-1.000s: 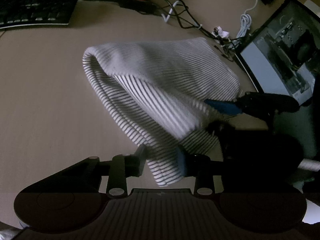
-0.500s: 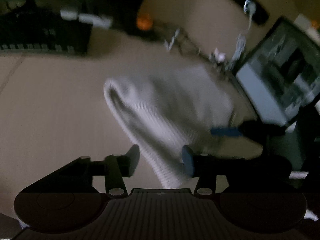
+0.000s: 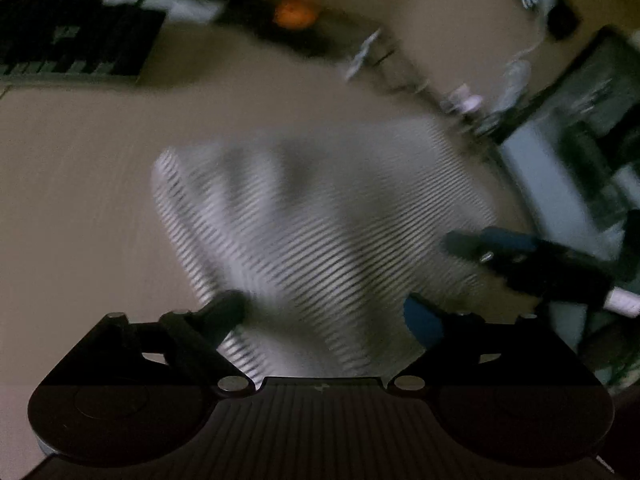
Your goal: Fold clothes
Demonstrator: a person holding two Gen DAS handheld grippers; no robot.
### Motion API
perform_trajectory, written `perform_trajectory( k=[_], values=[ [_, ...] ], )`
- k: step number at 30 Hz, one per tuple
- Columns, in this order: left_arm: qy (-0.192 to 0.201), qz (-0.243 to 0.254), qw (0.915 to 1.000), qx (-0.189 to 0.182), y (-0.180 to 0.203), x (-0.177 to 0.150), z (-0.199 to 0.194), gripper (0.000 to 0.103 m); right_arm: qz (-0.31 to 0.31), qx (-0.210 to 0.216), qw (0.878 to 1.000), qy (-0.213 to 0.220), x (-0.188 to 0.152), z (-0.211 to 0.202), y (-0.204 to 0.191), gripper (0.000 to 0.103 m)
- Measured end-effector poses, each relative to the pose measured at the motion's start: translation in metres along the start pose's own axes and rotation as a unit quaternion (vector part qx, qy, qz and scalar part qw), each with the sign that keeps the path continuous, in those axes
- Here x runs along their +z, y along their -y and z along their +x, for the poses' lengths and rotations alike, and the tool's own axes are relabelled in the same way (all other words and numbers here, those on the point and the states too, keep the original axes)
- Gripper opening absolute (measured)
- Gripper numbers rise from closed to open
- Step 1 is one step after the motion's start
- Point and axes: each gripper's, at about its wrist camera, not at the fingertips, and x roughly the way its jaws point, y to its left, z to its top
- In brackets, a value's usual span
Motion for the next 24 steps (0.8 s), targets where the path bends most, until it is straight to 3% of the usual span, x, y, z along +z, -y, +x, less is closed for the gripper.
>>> perform_trajectory(
  k=[5, 11, 14, 18, 24],
  values=[
    [-0.017, 0.006, 0.9998, 0.012, 0.001, 0.004, -0.002, 0.093, -0.015, 0.01, 1.0, 0.006, -0.01, 0.011, 0.002, 0.103],
    [0.064, 0.069, 0.9953, 0.025, 0.023, 0.033, -0.036, 0.095, -0.021, 0.026, 0.999, 0.013, -0.011, 0.011, 0.005, 0.103],
    [0.057, 0.059, 0.9964, 0.02, 0.022, 0.046, -0.016, 0.095, -0.033, 0.028, 0.999, 0.011, -0.011, 0.01, 0.003, 0.103],
    [0.0, 0.023, 0.9992, 0.032, 0.007, 0.04, 0.028, 0.096, -0.07, 0.034, 0.997, -0.005, -0.009, 0.012, 0.001, 0.103],
    [-0.004, 0.059, 0.9959, 0.068, 0.026, 0.028, 0.028, 0.097, -0.126, 0.015, 0.992, -0.007, -0.01, 0.004, -0.013, 0.103]
  ],
)
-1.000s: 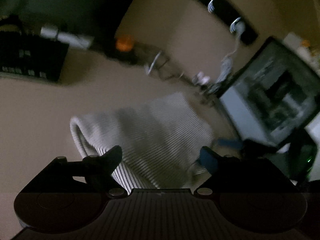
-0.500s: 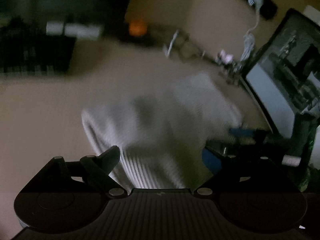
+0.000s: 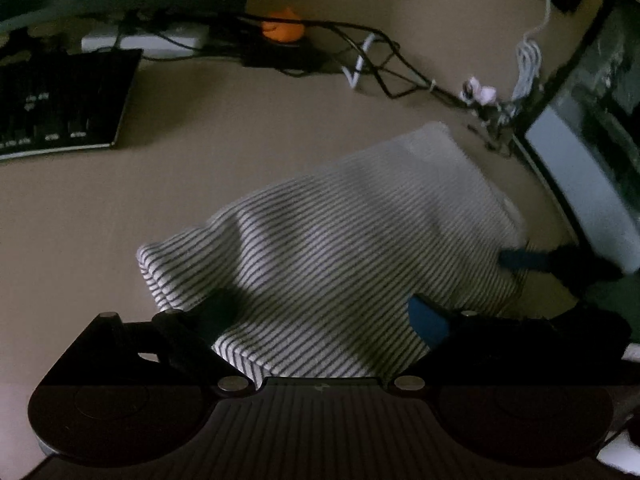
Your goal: Fold clothes
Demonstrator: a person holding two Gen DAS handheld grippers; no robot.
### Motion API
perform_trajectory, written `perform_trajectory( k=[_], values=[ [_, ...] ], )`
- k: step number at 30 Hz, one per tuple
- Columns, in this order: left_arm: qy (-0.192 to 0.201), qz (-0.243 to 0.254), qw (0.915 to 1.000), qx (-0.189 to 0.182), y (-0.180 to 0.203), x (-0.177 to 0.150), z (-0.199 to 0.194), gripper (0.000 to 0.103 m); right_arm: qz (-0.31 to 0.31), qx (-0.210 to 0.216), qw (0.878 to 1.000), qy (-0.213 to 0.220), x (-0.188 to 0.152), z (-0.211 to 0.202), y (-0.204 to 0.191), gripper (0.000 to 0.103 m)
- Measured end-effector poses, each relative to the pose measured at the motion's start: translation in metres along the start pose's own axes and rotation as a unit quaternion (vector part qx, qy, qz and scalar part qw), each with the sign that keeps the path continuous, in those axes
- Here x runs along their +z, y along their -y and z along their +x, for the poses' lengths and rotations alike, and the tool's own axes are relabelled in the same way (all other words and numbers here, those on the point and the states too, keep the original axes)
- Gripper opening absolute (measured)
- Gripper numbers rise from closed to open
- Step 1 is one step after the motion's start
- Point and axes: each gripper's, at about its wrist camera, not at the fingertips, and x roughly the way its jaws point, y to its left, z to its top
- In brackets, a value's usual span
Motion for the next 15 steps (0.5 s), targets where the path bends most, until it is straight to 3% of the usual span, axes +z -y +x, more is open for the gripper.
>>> perform_trajectory(
  k=[2, 6, 11, 13, 15],
  values=[
    [-0.002, 0.01, 0.9999, 0.008, 0.003, -0.004, -0.002, 0.097, -0.021, -0.015, 1.0, 0.005, 0.001, -0.007, -0.01, 0.103],
    [0.001, 0.007, 1.0, 0.002, -0.001, -0.013, -0.01, 0.097, -0.065, 0.0, 0.998, 0.006, -0.002, -0.011, -0.032, 0.103],
    [0.009, -0.004, 0.9999, -0.007, -0.005, -0.017, -0.016, 0.097, -0.033, -0.007, 0.999, -0.016, 0.001, -0.003, -0.029, 0.103],
    [0.014, -0.034, 0.9993, -0.011, -0.013, -0.015, -0.026, 0.097, -0.055, -0.029, 0.998, -0.003, 0.003, -0.014, -0.035, 0.103],
    [0.022, -0.063, 0.9978, -0.001, -0.024, -0.013, -0.039, 0.097, -0.106, -0.025, 0.994, 0.019, 0.001, -0.031, -0.049, 0.103]
  ],
)
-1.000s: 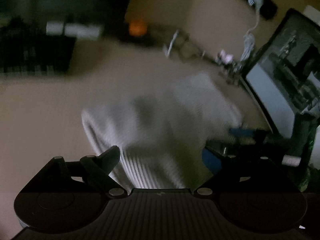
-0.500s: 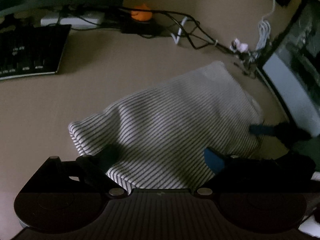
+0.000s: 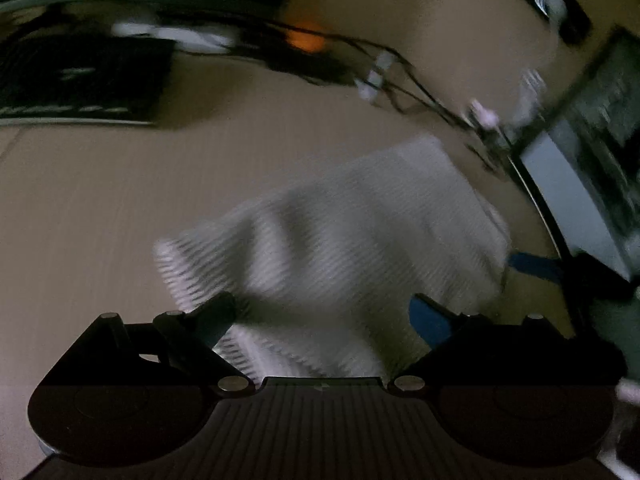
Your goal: Fold clothes
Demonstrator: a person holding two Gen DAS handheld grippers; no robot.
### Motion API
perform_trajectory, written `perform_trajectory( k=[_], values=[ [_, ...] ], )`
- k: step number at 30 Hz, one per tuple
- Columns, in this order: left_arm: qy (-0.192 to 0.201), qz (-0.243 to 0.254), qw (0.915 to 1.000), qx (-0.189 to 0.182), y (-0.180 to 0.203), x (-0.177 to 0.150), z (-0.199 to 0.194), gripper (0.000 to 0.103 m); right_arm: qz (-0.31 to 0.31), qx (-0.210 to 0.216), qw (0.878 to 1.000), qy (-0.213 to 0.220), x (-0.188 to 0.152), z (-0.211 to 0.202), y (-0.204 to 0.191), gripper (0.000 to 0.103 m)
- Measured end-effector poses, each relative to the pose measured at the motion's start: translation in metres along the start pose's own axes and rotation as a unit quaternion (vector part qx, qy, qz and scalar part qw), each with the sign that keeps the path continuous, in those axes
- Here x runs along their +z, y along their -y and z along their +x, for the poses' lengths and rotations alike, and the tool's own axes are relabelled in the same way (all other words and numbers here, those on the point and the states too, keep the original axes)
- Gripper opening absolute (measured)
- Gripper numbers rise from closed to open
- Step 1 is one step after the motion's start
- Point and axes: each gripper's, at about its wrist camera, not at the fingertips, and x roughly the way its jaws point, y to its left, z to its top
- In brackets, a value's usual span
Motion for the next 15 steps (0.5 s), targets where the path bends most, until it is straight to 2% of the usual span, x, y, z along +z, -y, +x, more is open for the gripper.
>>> perform_trajectory(
  k=[1, 4, 6, 8, 13, 15],
  values=[
    [0.012, -0.006, 0.9998, 0.017, -0.006, 0.001, -0.009, 0.097, -0.025, 0.003, 1.0, 0.01, 0.001, -0.008, -0.007, 0.103],
    [0.033, -0.008, 0.9968, 0.072, -0.022, 0.001, -0.028, 0.097, -0.085, 0.058, 0.995, 0.006, -0.005, -0.018, -0.032, 0.103],
    [0.036, -0.014, 0.9953, 0.089, -0.032, -0.001, -0.036, 0.097, -0.109, 0.098, 0.989, 0.002, -0.009, -0.019, -0.049, 0.103],
    [0.037, -0.025, 0.9941, 0.099, -0.04, -0.003, -0.042, 0.097, -0.134, 0.11, 0.985, 0.001, -0.011, -0.016, -0.066, 0.103],
    [0.029, -0.043, 0.9942, 0.094, -0.049, -0.01, -0.048, 0.097, -0.213, 0.097, 0.972, 0.005, -0.018, -0.004, -0.098, 0.103],
    [0.024, -0.038, 0.995, 0.089, -0.049, -0.014, -0.049, 0.097, -0.21, 0.079, 0.974, 0.011, -0.016, 0.001, -0.1, 0.103]
  ],
)
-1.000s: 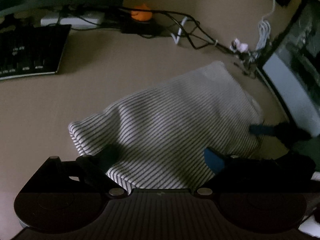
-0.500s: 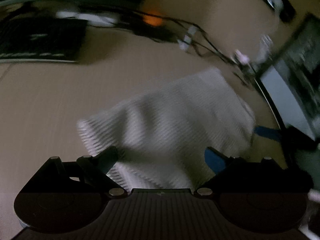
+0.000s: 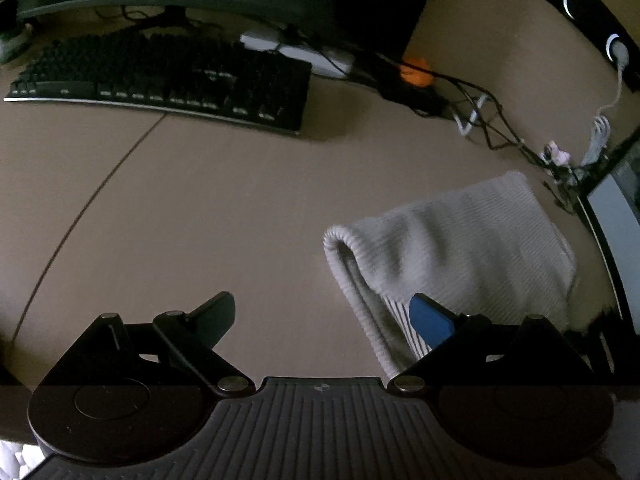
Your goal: Fold clothes
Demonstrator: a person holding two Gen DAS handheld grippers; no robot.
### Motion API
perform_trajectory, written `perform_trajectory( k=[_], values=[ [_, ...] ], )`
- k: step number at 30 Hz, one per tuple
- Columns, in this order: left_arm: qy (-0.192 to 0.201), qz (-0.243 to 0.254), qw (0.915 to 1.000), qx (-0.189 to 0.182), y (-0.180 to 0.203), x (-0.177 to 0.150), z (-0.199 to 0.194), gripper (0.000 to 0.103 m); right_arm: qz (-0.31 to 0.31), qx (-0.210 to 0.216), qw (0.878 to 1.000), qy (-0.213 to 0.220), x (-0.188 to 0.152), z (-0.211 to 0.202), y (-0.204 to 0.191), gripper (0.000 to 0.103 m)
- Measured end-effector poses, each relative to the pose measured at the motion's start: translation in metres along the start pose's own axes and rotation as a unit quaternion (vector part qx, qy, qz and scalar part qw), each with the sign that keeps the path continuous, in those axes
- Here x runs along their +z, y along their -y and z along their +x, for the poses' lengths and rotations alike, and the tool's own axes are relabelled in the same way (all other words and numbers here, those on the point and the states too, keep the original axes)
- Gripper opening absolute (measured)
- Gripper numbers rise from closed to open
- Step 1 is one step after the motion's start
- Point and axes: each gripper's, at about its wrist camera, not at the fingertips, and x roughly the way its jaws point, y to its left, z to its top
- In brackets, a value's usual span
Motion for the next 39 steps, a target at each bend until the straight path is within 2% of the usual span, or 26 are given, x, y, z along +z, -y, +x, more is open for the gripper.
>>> perform_trajectory(
  k=[1, 4, 7, 9, 12, 16, 20, 24, 29, 32, 36, 39],
  values=[
    [-0.003, 0.004, 1.0, -0.003, 0.0, -0.002, -0.001, 0.097, 0.009, -0.012, 1.0, 0.002, 0.002, 0.002, 0.001, 0.103],
    [-0.016, 0.021, 0.9996, -0.011, 0.003, -0.008, -0.002, 0.097, 0.094, -0.023, 0.995, 0.017, 0.006, 0.0, 0.024, 0.103],
    [-0.039, 0.004, 0.9976, -0.057, 0.003, -0.013, -0.001, 0.097, 0.164, -0.019, 0.986, 0.031, 0.008, -0.004, 0.045, 0.103],
    [-0.059, -0.042, 0.9919, -0.105, -0.001, -0.014, 0.004, 0.097, 0.174, -0.022, 0.984, 0.034, 0.008, -0.005, 0.05, 0.103],
    [-0.076, -0.094, 0.9832, -0.137, 0.0, -0.013, 0.017, 0.097, 0.185, -0.022, 0.982, 0.036, 0.005, -0.005, 0.054, 0.103],
    [-0.082, -0.104, 0.9803, -0.147, 0.015, -0.008, 0.032, 0.097, 0.195, -0.016, 0.98, 0.03, 0.002, -0.001, 0.056, 0.103],
    [-0.077, -0.11, 0.9773, -0.164, 0.029, 0.003, 0.038, 0.097, 0.169, -0.016, 0.985, 0.024, -0.002, 0.0, 0.051, 0.103],
    [-0.064, -0.082, 0.9768, -0.187, 0.05, 0.016, 0.033, 0.097, 0.137, -0.007, 0.99, 0.028, -0.006, -0.014, 0.044, 0.103],
    [-0.061, -0.054, 0.9799, -0.182, 0.068, 0.023, 0.033, 0.097, 0.089, 0.004, 0.995, 0.042, -0.004, -0.018, 0.023, 0.103],
    [-0.062, -0.041, 0.983, -0.168, 0.07, 0.022, 0.032, 0.097, 0.068, -0.025, 0.997, 0.037, -0.002, -0.006, 0.016, 0.103],
    [-0.053, -0.003, 0.9894, -0.135, 0.073, 0.016, 0.025, 0.097, 0.049, -0.017, 0.998, 0.03, -0.003, -0.003, 0.017, 0.103],
    [-0.037, 0.039, 0.994, -0.095, 0.075, 0.01, 0.018, 0.097, 0.031, -0.012, 0.999, 0.023, -0.005, -0.001, 0.016, 0.103]
  ],
)
